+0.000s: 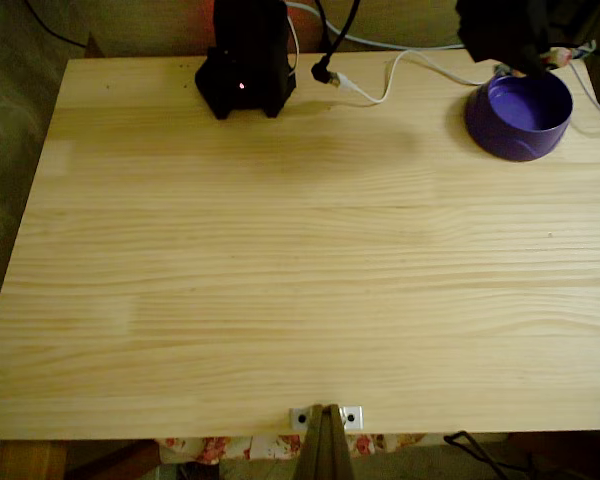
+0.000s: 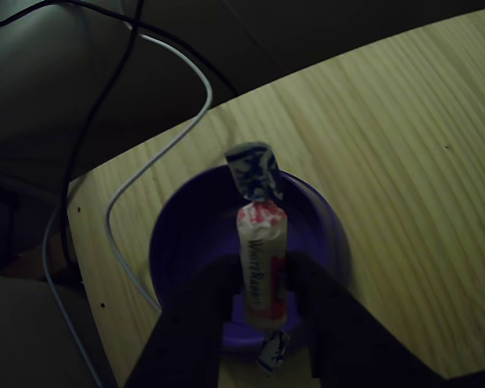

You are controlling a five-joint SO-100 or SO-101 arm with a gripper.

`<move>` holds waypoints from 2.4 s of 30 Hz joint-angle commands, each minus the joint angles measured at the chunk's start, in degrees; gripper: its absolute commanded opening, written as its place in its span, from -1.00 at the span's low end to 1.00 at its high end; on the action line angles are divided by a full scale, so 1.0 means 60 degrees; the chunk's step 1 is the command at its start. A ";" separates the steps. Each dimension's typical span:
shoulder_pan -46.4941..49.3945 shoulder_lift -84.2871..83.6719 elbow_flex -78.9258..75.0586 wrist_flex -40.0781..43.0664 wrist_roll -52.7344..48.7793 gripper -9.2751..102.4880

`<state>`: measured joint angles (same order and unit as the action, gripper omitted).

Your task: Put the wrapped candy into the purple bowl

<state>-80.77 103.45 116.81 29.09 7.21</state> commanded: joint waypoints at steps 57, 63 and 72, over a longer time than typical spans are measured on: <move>1.2290 1.0239 0.4644 0.3296 -0.2139 -0.83; 1.3066 1.1997 0.6460 0.3501 -0.1919 -0.83; 1.4048 1.2905 0.8335 0.4131 -0.1011 -0.83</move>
<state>1.93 180.18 166.46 53.88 0.62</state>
